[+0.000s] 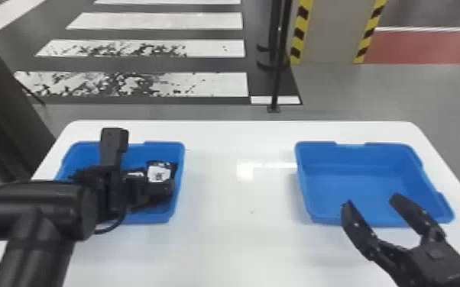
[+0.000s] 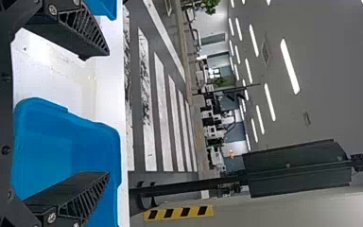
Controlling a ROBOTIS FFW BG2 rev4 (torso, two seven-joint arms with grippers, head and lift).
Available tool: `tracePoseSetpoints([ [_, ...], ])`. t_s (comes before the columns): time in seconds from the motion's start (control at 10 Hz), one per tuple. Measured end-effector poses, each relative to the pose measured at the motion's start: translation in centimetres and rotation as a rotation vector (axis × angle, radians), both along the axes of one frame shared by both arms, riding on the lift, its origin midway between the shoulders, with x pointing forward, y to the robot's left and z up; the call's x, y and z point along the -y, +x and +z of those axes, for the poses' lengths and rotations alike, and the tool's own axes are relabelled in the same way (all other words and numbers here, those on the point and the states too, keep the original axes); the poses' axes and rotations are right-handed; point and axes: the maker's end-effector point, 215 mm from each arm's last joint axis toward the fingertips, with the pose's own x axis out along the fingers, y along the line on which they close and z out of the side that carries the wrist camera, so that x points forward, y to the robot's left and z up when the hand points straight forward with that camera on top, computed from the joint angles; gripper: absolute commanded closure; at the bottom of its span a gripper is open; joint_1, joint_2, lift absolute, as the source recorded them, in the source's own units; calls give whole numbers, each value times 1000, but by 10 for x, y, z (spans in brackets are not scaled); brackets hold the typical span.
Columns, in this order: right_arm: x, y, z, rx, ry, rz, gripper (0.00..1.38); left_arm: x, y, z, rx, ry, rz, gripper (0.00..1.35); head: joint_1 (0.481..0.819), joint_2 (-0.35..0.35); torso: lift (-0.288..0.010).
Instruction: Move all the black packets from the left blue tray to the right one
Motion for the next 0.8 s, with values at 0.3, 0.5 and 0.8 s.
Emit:
tracePoseSetpoints([
  [0.3,-1,0,-2,-5,9,1,111,-3,12,2,30,18,-14,1208,695,17,-140],
  [0.5,-1,-2,-4,-11,18,0,111,-15,23,14,114,36,-13,1208,695,31,-140],
  [0.8,-6,-3,-6,-24,24,22,107,-42,3,55,216,26,30,1208,695,65,-140],
])
